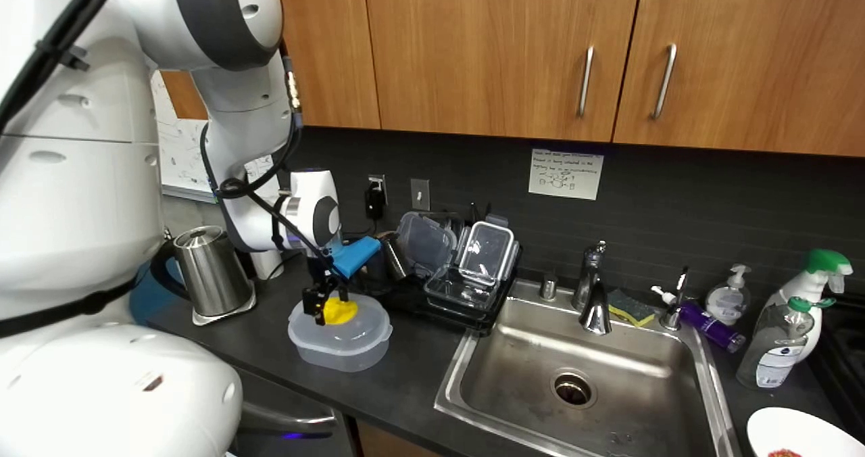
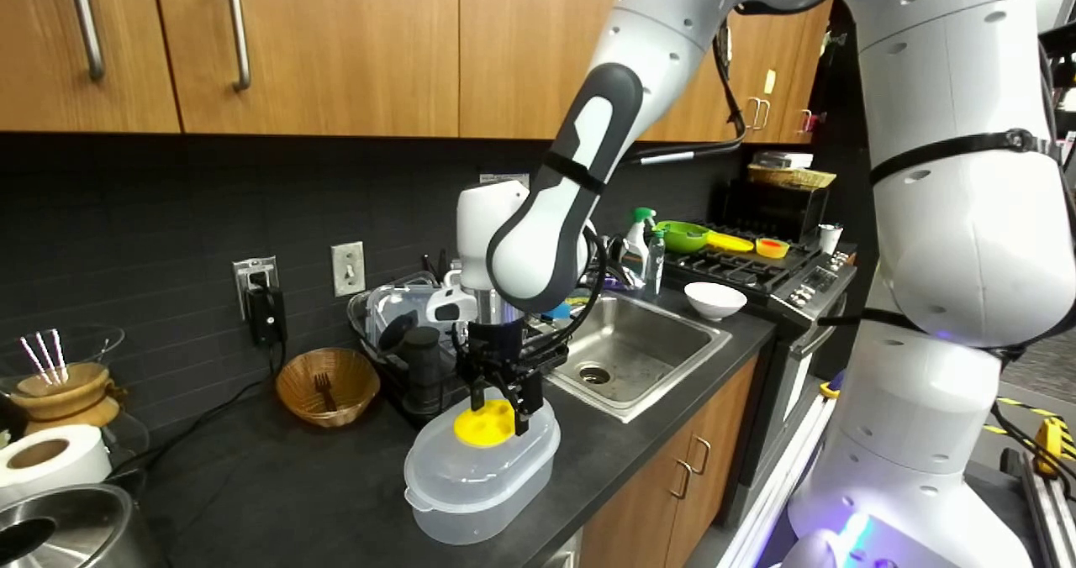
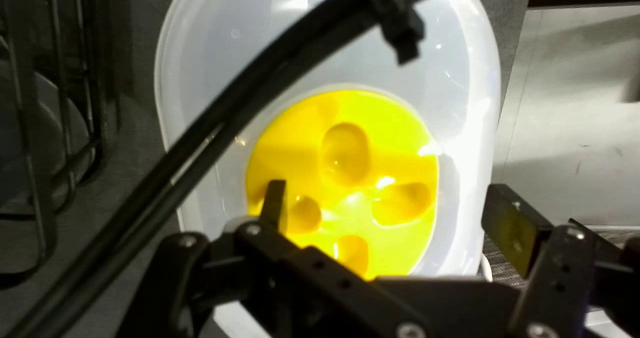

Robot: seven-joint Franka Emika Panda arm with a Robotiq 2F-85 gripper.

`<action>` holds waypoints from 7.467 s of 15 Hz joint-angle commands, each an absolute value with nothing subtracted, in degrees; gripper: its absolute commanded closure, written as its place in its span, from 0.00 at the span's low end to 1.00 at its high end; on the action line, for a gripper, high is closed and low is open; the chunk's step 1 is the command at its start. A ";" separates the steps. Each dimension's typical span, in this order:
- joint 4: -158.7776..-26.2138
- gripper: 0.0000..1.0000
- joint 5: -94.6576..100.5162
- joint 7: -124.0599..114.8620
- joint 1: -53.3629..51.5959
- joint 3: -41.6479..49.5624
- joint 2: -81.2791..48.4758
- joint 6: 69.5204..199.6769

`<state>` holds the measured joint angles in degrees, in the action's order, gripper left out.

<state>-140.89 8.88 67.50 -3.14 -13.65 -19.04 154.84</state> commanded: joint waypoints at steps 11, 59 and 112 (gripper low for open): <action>-145.08 0.00 8.00 65.12 -2.92 -14.55 -15.08 156.05; -134.00 0.00 9.62 64.83 -5.06 -13.24 -21.86 142.24; -128.41 0.00 8.91 63.15 -5.45 -13.64 -23.36 135.14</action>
<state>-129.76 8.85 63.54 -4.96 -13.94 -22.71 136.59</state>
